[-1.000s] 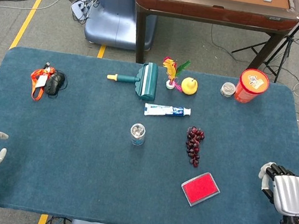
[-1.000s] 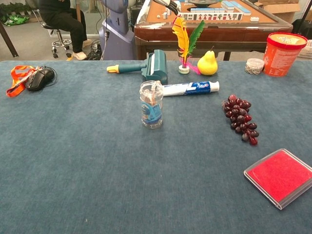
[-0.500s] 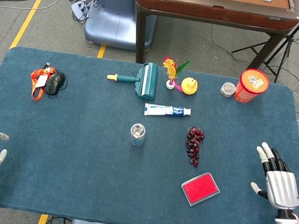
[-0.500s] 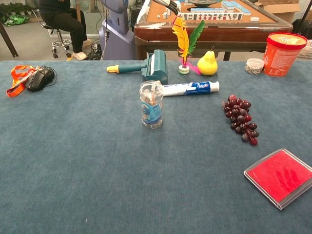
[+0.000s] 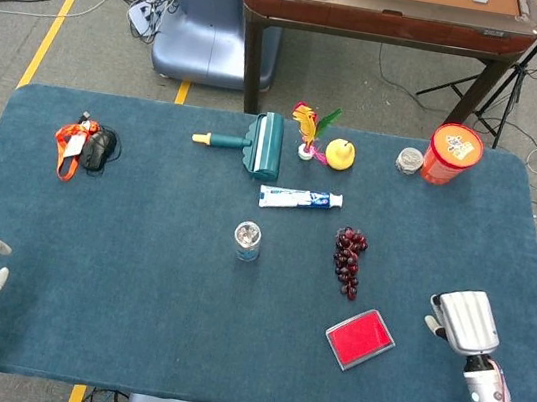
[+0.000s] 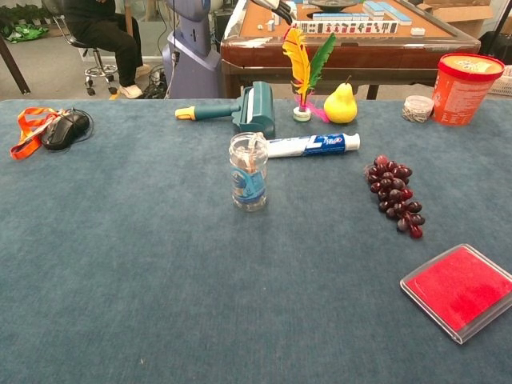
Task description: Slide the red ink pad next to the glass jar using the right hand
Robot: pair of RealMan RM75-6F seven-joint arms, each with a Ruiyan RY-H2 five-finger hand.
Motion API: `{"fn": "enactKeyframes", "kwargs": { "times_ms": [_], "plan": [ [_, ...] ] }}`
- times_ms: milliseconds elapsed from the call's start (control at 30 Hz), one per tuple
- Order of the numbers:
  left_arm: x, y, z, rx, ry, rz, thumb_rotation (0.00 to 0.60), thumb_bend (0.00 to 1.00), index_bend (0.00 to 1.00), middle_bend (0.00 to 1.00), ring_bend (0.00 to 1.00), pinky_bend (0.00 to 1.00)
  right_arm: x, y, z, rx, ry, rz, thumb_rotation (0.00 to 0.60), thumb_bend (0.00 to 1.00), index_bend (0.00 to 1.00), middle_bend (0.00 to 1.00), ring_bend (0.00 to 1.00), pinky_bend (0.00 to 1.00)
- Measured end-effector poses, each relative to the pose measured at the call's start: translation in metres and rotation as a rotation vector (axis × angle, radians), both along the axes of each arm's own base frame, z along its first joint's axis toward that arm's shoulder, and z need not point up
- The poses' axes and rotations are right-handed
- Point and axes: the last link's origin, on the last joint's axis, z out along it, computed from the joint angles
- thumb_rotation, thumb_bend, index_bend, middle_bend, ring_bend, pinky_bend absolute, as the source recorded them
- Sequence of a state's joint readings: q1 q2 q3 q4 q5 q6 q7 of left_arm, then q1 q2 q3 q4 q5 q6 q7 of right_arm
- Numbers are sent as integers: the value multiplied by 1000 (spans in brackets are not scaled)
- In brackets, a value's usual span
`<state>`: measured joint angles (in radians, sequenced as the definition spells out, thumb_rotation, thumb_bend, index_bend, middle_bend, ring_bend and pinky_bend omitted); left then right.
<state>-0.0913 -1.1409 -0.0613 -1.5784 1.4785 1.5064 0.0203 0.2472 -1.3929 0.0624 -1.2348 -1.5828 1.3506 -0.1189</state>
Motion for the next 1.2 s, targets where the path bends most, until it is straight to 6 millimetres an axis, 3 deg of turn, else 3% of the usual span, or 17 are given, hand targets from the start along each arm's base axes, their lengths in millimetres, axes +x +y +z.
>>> {"fn": "enactKeyframes", "kwargs": {
  "times_ms": [367,1200],
  "plan": [
    [-2,-1,0,-5,6,13,600,396,464,740,599,791,1,-1,-26,85,7,-2,600,0,1000,1000,1000,1000],
    [-3,-1,1,-11,13,31,600,396,473,740,600,791,1,8,-58,186,-7,-2,600,0,1000,1000,1000,1000]
  ]
}}
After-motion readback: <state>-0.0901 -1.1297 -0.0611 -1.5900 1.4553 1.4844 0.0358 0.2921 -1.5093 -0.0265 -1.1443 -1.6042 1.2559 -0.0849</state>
